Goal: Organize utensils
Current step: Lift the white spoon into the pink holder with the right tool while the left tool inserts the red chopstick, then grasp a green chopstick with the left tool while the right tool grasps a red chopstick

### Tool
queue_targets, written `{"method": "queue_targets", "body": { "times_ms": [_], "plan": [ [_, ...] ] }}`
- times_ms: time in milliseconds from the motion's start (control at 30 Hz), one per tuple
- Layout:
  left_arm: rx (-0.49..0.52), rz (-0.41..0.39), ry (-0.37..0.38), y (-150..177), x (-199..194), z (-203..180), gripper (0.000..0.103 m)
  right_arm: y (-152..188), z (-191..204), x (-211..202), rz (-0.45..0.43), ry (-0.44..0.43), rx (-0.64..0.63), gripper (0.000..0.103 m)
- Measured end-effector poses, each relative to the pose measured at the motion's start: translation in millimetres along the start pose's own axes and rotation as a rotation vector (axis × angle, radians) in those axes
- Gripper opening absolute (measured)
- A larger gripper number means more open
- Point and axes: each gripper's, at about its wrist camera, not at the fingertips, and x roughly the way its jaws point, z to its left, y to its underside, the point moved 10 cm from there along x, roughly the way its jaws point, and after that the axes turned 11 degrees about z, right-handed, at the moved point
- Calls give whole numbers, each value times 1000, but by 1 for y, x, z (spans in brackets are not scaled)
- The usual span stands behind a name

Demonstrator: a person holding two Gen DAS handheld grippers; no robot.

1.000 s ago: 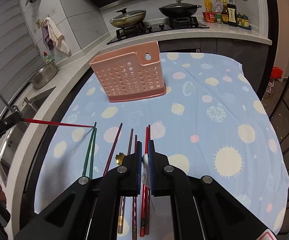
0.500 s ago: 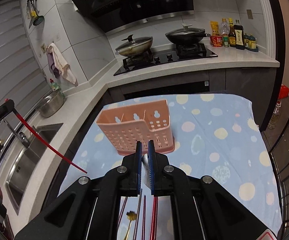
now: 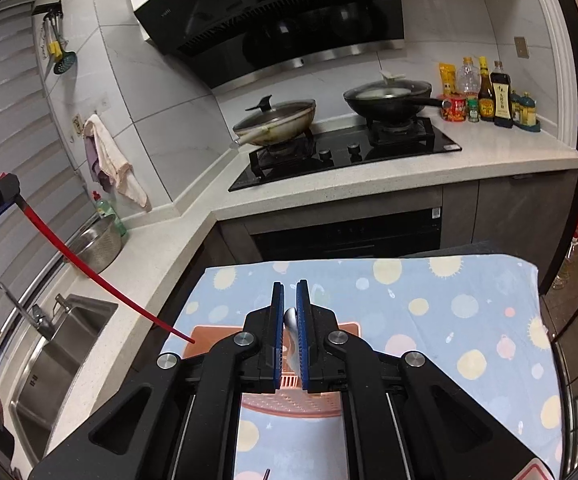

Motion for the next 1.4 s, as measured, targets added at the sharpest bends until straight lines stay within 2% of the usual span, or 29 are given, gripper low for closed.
{"method": "queue_targets", "body": {
  "times_ms": [233,367,467,533,600,667,800,900,967,1133,1400],
  "plan": [
    [-19,111,-7,33,57,9,7,17,-13,50,81,16,17,6],
    [-33,157,-8,52,79,14,7,25,-18,65,114,22,9,7],
    [-48,186,-15,64,90,18,8,26,-22,64,100,53,-2,10],
    [-65,199,-18,69,94,20,16,27,-22,61,92,59,-2,11],
    [-72,198,-30,72,94,23,28,27,-23,55,83,54,2,18],
    [-75,195,-32,75,90,24,33,28,-24,46,66,60,2,25],
    [-70,187,-41,79,76,24,38,36,-23,25,51,57,4,28],
    [-70,183,-43,89,60,25,47,49,-22,8,49,55,6,32],
    [-61,188,-48,97,49,24,47,62,-21,-5,45,63,-3,33],
    [-47,230,-60,137,22,24,47,106,-22,-33,56,90,-13,37],
    [-61,350,-72,233,-16,27,47,204,-24,-66,129,115,-13,37]
  ]
}}
